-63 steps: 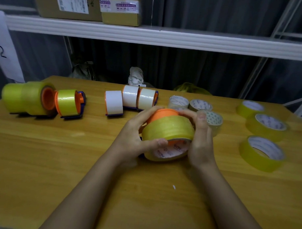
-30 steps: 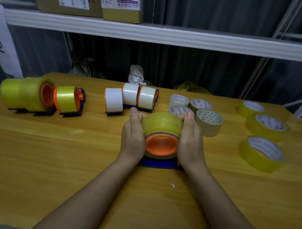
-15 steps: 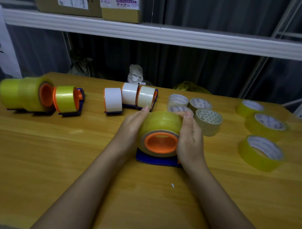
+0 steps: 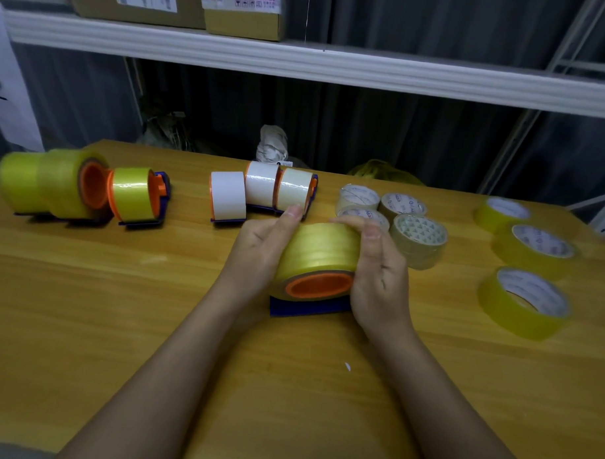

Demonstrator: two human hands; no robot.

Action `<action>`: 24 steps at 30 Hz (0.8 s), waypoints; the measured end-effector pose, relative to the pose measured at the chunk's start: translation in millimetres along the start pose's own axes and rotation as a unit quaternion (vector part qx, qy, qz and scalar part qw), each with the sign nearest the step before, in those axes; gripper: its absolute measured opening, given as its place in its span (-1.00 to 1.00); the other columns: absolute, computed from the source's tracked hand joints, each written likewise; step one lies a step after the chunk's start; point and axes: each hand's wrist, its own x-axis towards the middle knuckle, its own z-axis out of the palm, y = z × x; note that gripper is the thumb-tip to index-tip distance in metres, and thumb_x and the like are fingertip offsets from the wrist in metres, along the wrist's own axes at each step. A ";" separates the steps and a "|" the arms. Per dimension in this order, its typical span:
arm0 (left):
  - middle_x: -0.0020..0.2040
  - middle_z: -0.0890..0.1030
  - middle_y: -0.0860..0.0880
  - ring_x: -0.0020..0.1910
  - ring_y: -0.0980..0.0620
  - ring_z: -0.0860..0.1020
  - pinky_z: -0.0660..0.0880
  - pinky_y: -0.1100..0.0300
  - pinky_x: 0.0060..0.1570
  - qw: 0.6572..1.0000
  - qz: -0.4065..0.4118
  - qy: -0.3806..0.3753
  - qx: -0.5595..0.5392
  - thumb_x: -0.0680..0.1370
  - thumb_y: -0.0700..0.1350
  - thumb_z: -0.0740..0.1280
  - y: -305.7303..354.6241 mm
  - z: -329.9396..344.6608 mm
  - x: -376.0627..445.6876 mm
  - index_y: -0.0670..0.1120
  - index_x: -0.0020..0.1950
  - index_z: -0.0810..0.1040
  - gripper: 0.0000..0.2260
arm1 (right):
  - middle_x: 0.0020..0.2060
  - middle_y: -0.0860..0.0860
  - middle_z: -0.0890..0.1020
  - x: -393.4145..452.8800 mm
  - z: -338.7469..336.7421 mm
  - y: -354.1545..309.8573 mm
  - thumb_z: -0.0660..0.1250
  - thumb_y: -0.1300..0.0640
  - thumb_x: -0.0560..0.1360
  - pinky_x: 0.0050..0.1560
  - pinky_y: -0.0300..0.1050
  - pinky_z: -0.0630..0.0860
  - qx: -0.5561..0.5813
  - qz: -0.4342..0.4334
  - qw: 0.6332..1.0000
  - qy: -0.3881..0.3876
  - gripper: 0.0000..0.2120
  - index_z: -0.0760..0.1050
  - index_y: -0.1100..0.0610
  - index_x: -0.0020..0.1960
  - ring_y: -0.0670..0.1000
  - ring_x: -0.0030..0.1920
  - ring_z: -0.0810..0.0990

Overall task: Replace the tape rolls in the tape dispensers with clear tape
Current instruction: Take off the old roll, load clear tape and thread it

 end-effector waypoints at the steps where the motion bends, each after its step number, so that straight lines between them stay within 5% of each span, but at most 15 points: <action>1: -0.46 0.34 -0.23 -0.48 -0.17 0.28 0.22 0.04 -0.51 1.000 0.010 0.021 0.012 0.59 0.04 0.19 -1.6 1.6 -1.0 -0.36 -0.40 0.33 -0.48 | -0.05 -0.10 0.59 0.8 -0.9 0.7 0.01 0.03 0.63 0.08 -0.34 0.41 -0.016 -0.013 1.000 0.014 -0.67 0.55 0.00 0.08 -0.19 0.04 0.53; 3: -0.50 0.26 -0.24 -0.51 -0.20 0.23 0.16 0.06 -0.52 0.997 0.038 0.059 0.040 0.58 0.00 0.18 -3.6 4.4 -2.7 -0.29 -0.45 0.27 -0.51 | 0.01 -0.01 0.57 2.7 -3.4 2.0 0.10 0.10 0.63 0.12 -0.41 0.35 -0.044 -0.025 0.998 0.041 -0.74 0.56 0.08 0.12 -0.23 0.10 0.48; 5: -0.54 0.23 -0.08 -0.56 0.01 0.21 0.13 0.20 -0.54 0.992 0.061 0.083 0.066 0.58 -0.02 0.18 -4.9 5.1 -2.9 -0.19 -0.48 0.24 -0.54 | 0.03 0.10 0.52 2.9 -5.6 3.2 0.22 0.19 0.61 0.09 -0.45 0.35 -0.060 -0.022 0.996 0.064 -0.82 0.57 0.15 0.11 -0.27 0.09 0.45; 8: -0.54 0.20 -0.11 -0.55 -0.02 0.18 0.12 0.16 -0.54 0.987 0.085 0.107 0.086 0.57 0.05 0.20 -7.7 3.7 -3.2 -0.28 -0.48 0.20 -0.45 | -0.02 0.14 0.48 0.8 -6.0 2.7 0.26 0.21 0.57 0.07 -0.40 0.37 -0.080 -0.038 0.992 0.085 -0.86 0.58 0.19 0.05 -0.20 0.03 0.45; 12: -0.49 0.25 -0.21 -0.55 0.01 0.19 0.13 0.13 -0.53 0.978 0.117 0.122 0.119 0.57 0.07 0.15 -12.0 4.5 -4.4 -0.32 -0.47 0.23 -0.45 | -0.06 0.07 0.51 -3.0 -5.6 0.1 0.31 0.07 0.50 0.10 -0.23 0.40 -0.097 -0.084 0.991 0.029 -0.80 0.57 0.19 -0.01 0.03 0.04 0.49; 16: -0.54 0.25 -0.04 -0.55 0.15 0.20 0.12 0.21 -0.54 0.973 0.128 0.132 0.137 0.57 0.04 0.17 -15.6 4.4 -3.5 -0.15 -0.50 0.21 -0.51 | -0.02 0.04 0.51 -4.6 -6.4 -1.1 0.38 -0.03 0.42 0.06 -0.12 0.47 -0.113 -0.089 0.989 -0.021 -0.68 0.54 0.17 0.06 0.01 0.06 0.49; 24: -0.54 0.26 0.02 -0.57 0.18 0.19 0.10 0.25 -0.54 0.971 0.135 0.128 0.150 0.57 0.04 0.18 -20.3 4.3 -4.0 -0.08 -0.50 0.20 -0.53 | -0.01 -0.10 0.48 -2.6 -11.1 -1.7 0.36 0.00 0.37 0.03 -0.16 0.52 -0.078 -0.028 0.995 -0.056 -0.75 0.50 0.02 0.03 -0.04 0.05 0.51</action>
